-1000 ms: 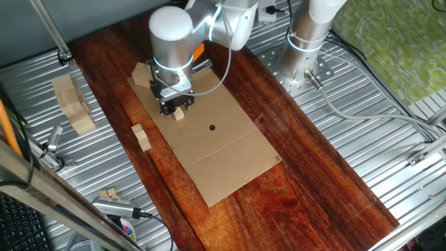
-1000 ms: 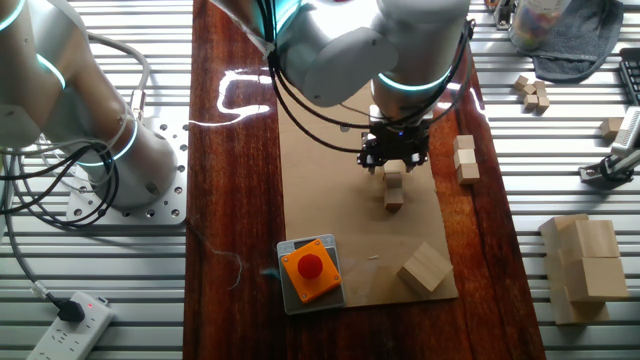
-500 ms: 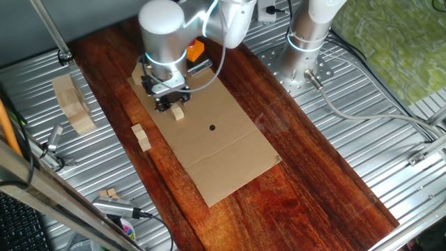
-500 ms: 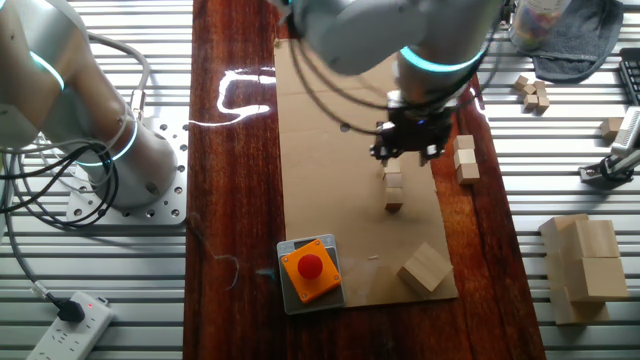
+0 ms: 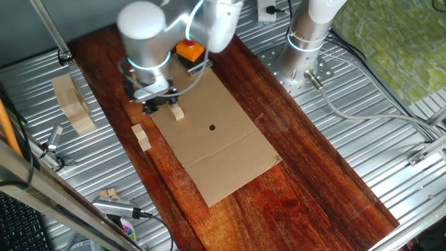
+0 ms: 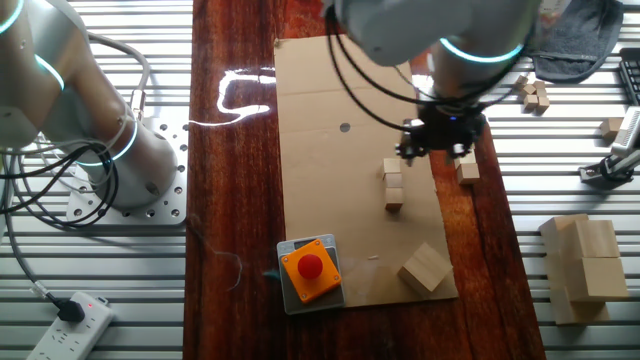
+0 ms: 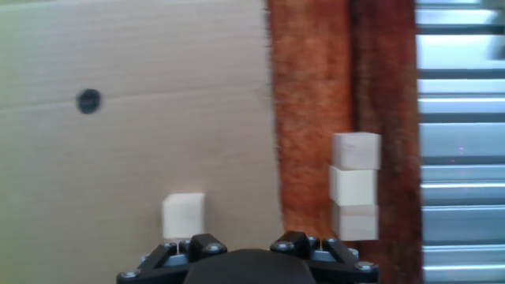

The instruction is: Stack the blocks into a pyramid shape

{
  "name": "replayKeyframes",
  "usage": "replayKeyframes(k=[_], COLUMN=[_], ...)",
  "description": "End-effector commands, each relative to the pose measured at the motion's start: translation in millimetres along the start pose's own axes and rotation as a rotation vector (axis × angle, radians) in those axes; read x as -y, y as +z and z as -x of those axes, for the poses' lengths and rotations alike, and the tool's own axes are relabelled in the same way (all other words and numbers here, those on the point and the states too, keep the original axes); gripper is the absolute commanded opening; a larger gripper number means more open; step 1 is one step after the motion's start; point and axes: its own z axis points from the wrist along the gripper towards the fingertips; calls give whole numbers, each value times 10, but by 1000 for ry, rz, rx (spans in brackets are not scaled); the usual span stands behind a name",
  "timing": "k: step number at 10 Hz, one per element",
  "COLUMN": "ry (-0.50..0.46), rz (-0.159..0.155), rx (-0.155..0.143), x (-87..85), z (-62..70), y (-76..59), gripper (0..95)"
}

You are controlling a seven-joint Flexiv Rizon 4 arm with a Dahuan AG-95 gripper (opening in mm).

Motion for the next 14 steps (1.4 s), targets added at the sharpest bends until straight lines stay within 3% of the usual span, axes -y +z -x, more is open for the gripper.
replayKeyframes(k=[1,3,5,10,12,14], ry=[18,22,30,23,13,6], rz=[-3,-10,-22,-36,-60,-58], rx=[-12,-17,-14,-12,-27,-21], x=[253,468,536,589,597,597], z=[35,70,77,70,78,77], y=[103,217,290,416,401,401], gripper=[570,570,570,570,570,570])
